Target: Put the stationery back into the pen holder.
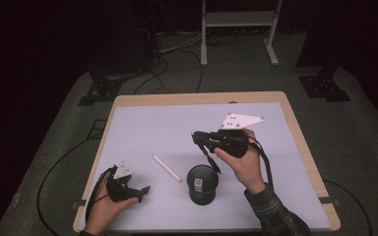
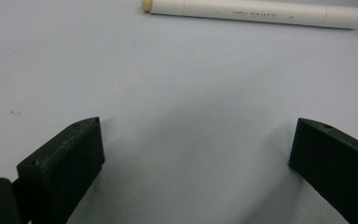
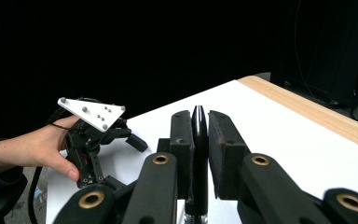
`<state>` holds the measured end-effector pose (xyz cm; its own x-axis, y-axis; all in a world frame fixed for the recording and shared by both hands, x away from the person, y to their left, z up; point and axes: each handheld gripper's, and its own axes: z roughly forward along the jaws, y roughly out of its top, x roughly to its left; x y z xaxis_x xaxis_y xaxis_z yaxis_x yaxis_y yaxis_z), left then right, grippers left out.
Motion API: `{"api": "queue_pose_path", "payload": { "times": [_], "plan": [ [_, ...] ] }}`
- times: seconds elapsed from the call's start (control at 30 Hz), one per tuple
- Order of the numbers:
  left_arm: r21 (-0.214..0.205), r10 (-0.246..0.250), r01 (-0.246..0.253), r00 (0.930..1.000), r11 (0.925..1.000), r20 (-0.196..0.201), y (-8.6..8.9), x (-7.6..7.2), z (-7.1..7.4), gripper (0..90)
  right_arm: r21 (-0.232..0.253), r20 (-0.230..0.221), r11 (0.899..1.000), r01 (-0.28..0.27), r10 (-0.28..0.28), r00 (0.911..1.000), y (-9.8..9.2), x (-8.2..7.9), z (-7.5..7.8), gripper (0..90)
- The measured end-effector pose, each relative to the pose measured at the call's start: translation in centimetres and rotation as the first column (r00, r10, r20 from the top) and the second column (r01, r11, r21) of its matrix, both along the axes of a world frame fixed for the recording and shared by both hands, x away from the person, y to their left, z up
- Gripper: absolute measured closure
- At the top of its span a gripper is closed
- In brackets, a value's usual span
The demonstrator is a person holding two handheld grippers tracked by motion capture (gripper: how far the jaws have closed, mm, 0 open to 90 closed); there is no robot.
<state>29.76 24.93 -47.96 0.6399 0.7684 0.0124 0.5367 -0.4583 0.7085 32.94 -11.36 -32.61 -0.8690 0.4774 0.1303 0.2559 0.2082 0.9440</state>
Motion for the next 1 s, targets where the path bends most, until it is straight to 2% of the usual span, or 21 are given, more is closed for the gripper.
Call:
{"api": "queue_pose_path", "payload": {
  "times": [0.57,1.0],
  "plan": [
    [0.0,0.0,0.0,1.0,1.0,0.0,0.0,0.0,0.0,2.0,-0.01,0.002,0.999,-0.034,0.034,0.9994,1.2,-0.2,-0.3,79.6],
    [0.0,0.0,0.0,1.0,1.0,0.0,0.0,0.0,0.0,2.0,-0.024,-0.008,0.999,-0.033,0.033,0.9994,1.4,-0.1,-0.9,79.6]
  ]
}}
